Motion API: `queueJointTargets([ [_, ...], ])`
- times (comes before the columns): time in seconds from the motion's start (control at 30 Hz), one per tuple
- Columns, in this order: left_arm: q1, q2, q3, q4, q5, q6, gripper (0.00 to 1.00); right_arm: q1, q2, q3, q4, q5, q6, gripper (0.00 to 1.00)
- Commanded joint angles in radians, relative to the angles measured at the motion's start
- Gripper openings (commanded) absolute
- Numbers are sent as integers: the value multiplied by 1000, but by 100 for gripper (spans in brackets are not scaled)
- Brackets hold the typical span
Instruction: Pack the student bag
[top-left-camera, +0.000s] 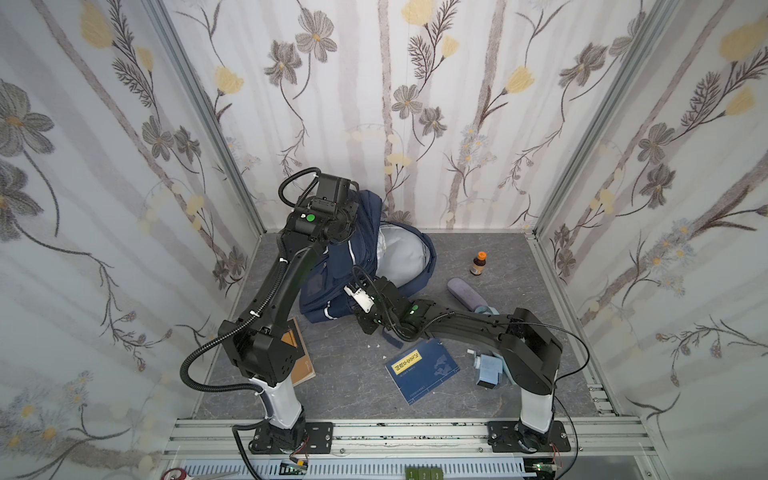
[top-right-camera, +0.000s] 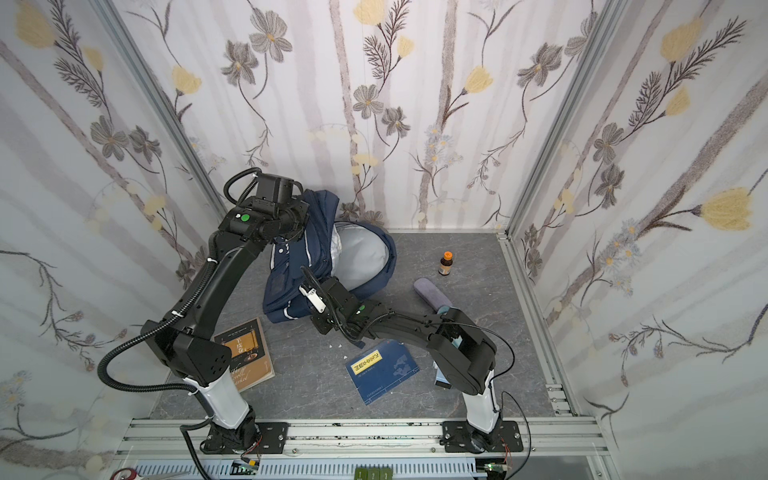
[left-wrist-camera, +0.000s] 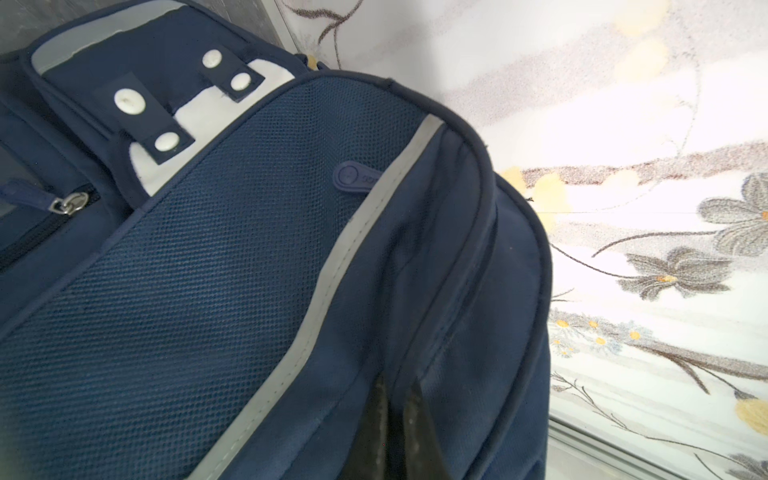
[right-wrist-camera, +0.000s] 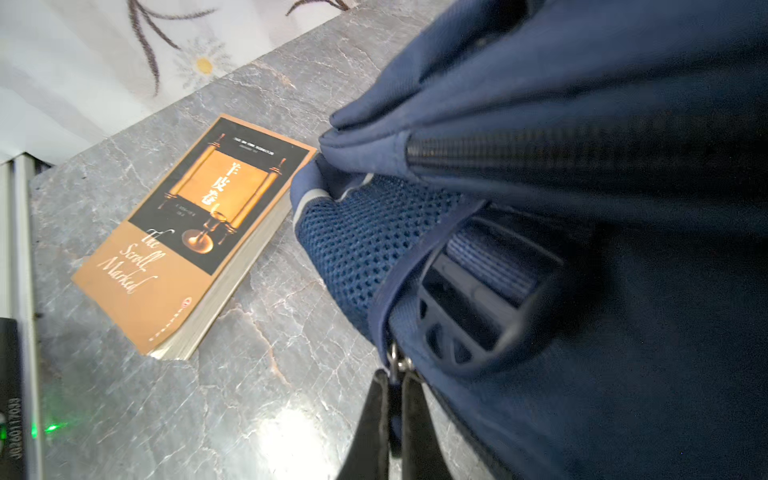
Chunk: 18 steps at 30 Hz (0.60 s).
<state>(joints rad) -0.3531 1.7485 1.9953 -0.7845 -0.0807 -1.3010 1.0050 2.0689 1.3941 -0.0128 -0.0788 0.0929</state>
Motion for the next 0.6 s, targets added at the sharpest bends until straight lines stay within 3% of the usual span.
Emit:
queueJointTargets([
  [0.0,12,-64,-75,142,45,88,0,-8,-21,34,-6,-90,-9,2],
  [0.27,62,-83,-121,149,249,249,0,-30,-123,1,-63,-152,20,33],
  [0.57,91,-5,4,-2,375,554,0,-65,-315,-95,-142,-149,68,38],
])
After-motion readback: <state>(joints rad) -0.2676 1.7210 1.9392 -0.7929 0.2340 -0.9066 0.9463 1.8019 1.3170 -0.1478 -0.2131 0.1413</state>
